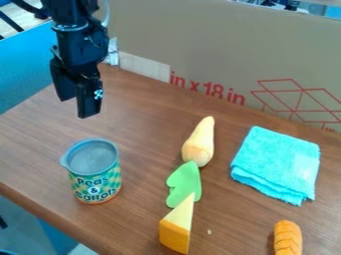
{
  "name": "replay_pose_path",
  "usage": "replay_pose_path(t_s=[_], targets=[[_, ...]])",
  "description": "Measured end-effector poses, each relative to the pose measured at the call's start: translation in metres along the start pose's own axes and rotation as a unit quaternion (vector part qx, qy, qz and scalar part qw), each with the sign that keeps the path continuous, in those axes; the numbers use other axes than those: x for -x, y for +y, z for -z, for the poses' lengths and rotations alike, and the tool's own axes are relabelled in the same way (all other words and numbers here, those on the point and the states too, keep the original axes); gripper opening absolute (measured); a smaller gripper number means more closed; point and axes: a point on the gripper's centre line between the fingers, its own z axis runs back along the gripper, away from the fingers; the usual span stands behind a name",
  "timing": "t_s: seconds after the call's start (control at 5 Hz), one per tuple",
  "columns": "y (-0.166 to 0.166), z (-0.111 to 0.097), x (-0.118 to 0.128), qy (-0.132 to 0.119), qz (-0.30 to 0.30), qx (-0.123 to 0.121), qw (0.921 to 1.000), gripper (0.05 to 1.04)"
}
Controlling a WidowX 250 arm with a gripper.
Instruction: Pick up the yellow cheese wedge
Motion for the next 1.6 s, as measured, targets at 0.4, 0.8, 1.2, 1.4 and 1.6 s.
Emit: replay_pose_path(t_s=[0.4, 0.8, 1.2, 1.4, 1.6], targets=[[-0.011, -0.005, 0.001, -0.022, 0.033, 0.018, 0.9991, 1.001], [-0.058, -0.024, 0.009, -0.071, 0.087, 0.007, 0.9937, 1.002], [-0.131, -0.001, 0.006, -0.058, 0.031, 0.049, 0.9966, 1.002], [-0.147, 0.0, 0.003, -0.06, 0.023, 0.054, 0.9965, 1.001], [-0.164, -0.001, 0.005, -0.044, 0.022, 0.028, 0.9984, 1.002]])
